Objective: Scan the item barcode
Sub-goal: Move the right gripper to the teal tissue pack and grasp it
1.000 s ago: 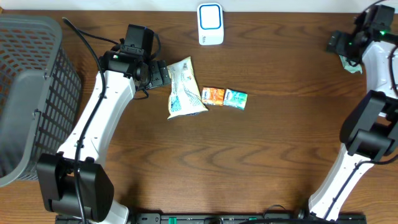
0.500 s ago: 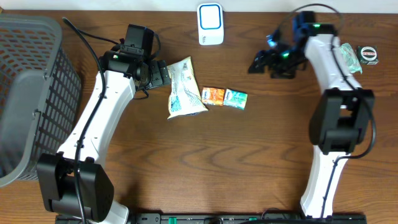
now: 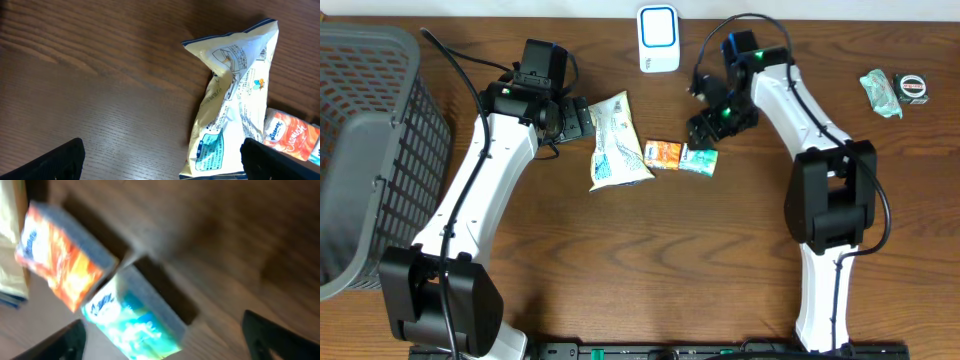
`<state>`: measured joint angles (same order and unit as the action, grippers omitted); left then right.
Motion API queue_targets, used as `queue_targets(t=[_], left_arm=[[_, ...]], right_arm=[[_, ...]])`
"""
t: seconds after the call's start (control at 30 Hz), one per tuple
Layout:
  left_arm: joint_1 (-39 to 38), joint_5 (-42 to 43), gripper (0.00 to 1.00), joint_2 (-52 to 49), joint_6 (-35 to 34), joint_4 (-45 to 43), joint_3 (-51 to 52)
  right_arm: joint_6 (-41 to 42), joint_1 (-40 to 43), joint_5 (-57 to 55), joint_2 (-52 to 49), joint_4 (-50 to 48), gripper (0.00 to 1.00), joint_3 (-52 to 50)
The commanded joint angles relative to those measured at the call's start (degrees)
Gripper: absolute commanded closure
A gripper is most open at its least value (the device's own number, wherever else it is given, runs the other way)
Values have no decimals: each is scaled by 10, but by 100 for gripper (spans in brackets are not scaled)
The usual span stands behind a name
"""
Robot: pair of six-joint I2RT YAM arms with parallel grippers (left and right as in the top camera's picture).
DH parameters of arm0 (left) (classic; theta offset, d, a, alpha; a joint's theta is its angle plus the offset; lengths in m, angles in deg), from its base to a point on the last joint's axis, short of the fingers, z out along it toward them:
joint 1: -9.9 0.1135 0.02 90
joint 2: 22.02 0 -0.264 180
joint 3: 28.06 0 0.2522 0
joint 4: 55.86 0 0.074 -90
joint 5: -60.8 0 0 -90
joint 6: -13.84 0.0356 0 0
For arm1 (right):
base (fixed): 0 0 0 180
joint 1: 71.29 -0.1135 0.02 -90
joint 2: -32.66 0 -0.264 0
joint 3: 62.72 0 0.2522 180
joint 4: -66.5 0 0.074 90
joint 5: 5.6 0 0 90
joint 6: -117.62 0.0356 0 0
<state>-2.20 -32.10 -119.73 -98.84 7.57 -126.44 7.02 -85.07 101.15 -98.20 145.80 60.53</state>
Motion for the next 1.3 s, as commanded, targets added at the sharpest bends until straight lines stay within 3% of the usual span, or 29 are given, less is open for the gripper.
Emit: queue_targets(t=[0.0, 0.07, 0.1, 0.17, 0.2, 0.6, 1.0, 1.1, 1.27], left_arm=[[2, -1, 2, 0, -1, 2, 1], [2, -1, 2, 0, -1, 2, 1], [2, -1, 2, 0, -1, 2, 1], [2, -1, 2, 0, -1, 2, 1], [2, -1, 2, 0, -1, 2, 1], [2, -1, 2, 0, -1, 2, 1], [2, -1, 3, 0, -1, 2, 1], [2, -1, 2, 0, -1, 2, 1], [2, -1, 2, 0, -1, 2, 1]], right_arm=[[-69, -7, -5, 4, 5, 6, -7], [-70, -8, 0, 4, 7, 21, -7], [-73, -8, 3, 4, 7, 44, -8], [-76, -8, 3, 4, 2, 73, -13], [-78, -8, 3, 4, -2, 75, -16], [-78, -8, 23, 4, -50, 66, -90], [-77, -6, 36, 11, -26, 59, -73], [-29, -2, -13, 24, -1, 59, -41], [-30, -8, -16, 40, 9, 44, -23]])
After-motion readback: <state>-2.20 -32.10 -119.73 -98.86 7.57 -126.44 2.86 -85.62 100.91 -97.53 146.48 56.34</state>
